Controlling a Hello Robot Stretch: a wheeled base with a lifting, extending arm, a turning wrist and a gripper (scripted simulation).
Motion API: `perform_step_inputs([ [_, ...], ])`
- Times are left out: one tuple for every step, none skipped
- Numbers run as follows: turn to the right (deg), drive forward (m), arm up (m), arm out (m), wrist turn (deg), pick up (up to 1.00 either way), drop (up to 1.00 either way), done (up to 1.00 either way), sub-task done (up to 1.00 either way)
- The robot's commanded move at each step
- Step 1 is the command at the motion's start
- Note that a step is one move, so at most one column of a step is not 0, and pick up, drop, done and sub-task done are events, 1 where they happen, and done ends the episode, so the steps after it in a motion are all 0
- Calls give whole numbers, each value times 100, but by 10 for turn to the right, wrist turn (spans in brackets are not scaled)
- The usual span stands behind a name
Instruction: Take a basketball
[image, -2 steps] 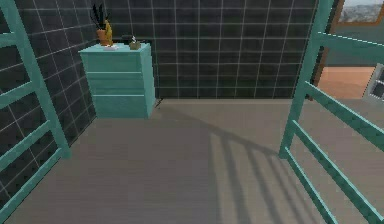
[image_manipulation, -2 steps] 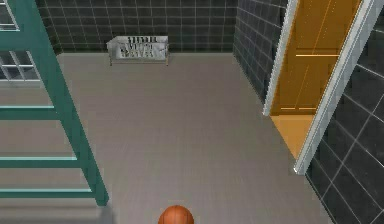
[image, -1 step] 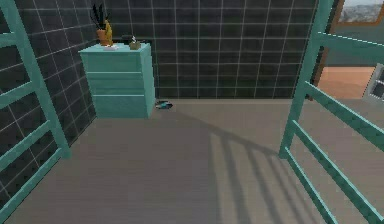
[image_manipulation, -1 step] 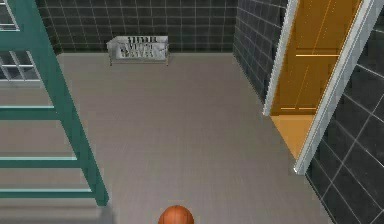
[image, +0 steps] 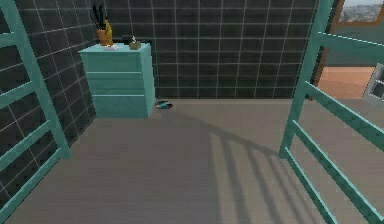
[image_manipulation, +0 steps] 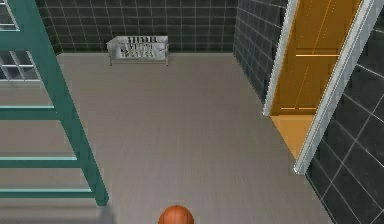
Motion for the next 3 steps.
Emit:
perform_step_inputs([
  [0,0,0,0,450,0,0,0,0],
  [0,0,0,0,450,0,0,0,0],
  [0,0,0,0,270,0,0,0,0],
])
